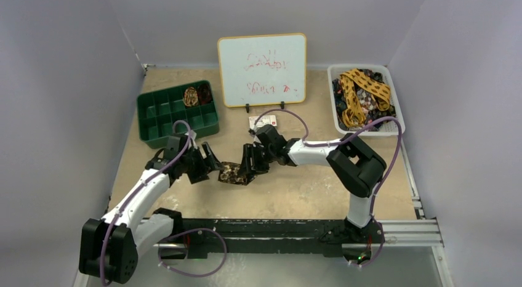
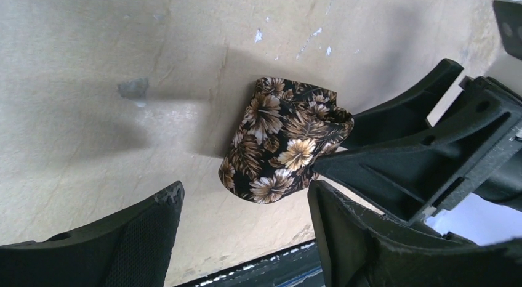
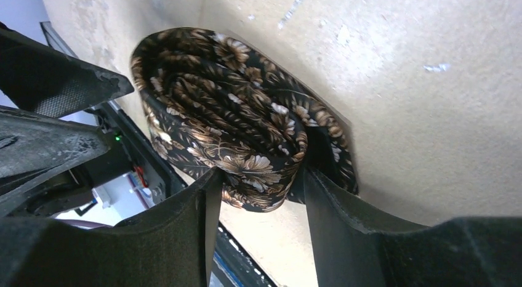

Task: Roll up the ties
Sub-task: Roll the tie at the center of the board.

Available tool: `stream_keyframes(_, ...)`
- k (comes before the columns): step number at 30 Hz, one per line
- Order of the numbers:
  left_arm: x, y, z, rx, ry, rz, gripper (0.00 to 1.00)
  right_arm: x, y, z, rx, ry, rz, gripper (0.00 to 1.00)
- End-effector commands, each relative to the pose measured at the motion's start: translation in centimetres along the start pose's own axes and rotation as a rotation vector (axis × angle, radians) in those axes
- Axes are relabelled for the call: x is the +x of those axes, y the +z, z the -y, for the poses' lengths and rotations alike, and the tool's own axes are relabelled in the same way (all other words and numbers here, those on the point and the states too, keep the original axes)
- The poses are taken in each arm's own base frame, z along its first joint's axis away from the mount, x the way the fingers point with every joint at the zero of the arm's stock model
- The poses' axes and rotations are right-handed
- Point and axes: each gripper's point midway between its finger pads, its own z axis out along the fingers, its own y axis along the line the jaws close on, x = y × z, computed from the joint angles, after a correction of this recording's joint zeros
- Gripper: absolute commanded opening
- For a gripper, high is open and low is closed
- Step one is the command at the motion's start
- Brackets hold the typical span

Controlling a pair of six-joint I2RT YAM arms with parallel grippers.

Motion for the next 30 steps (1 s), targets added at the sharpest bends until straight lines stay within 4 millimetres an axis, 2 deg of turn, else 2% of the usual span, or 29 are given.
stream_keyframes(1,0.1,0.6,1.5,0.106,-0.004,-0.011,0.72,1.4,-0.2,1.3,0.036,0.014,-0.031,0.52)
stream_keyframes(7,0.7,1.4,1.8,0.171,-0.005,-0.025,0.72,1.9,-0.1,1.9,0.027,0.06,-0.026,0.49)
stream_keyframes(10,0.7,1.5,2.3,0.215,0.01,-0.016,0.72,1.8,-0.1,1.4,-0.004,0.059,-0.035,0.5)
stream_keyframes(15,0.8,2.1,2.3,0.246,0.041,-0.012,0.73,1.2,-0.7,0.2,-0.048,0.034,-0.034,0.59)
stream_keyframes(19,0.8,2.5,2.0,0.228,0.048,-0.016,0.73,0.4,-2.3,-1.9,-0.095,-0.067,-0.021,0.7)
stream_keyframes(23,0.6,2.4,2.0,0.232,0.048,-0.001,0.73,-0.7,-3.7,-2.7,-0.072,-0.177,0.009,0.75)
stream_keyframes(26,0.6,2.5,2.0,0.228,0.058,-0.007,0.73,-0.9,-3.8,-2.7,-0.054,-0.221,-0.008,0.75)
stream_keyframes(30,0.6,2.5,1.9,0.223,0.06,-0.011,0.73,-1.0,-2.8,-2.4,-0.052,-0.227,-0.043,0.71)
